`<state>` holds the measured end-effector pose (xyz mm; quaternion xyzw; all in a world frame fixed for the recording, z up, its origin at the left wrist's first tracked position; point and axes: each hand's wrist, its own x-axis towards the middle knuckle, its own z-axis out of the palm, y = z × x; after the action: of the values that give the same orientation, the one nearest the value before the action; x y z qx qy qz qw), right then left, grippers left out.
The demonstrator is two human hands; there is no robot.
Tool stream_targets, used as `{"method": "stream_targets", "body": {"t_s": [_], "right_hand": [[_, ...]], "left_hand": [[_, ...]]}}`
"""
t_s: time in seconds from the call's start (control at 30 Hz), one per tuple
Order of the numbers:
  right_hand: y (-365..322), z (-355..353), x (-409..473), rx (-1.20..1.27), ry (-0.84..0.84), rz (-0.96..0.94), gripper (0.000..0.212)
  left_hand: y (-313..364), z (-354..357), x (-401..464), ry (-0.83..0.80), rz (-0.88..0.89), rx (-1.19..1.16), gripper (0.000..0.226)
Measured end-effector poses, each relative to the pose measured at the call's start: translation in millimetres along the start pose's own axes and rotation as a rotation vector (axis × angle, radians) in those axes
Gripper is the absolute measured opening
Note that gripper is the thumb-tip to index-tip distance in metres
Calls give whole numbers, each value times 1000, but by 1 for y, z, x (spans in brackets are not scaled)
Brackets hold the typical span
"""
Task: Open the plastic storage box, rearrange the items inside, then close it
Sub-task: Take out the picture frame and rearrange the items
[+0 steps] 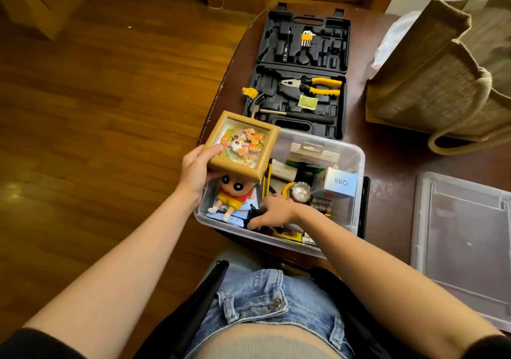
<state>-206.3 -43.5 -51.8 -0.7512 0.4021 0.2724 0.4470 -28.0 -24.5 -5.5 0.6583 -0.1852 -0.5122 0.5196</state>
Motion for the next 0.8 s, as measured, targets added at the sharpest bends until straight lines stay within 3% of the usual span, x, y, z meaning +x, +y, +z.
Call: {"method": "stream_targets", "body": {"t_s": [0.2,0.33,0.4,0.53,0.67,0.8], "right_hand": [[-4,13,-3,-66,242,-16,45],[7,13,-18,429,378,-65,34],[16,11,-26,526,381,-65,27],[21,8,-33,272,358,-57,25],[8,6,-32,-161,430,-40,41],[-10,13,-26,-309,452,-25,22]], "left_hand": [[-2,1,-1,13,4,-1,11],[-2,0,1,10,0,-9,19],[-2,-1,2,6,-3,-13,22],[-3,-1,3,-4,-2,-10,16],[-4,-2,3,-13,2,-12,10],[-4,-2,2,-11,4,-4,13]]}}
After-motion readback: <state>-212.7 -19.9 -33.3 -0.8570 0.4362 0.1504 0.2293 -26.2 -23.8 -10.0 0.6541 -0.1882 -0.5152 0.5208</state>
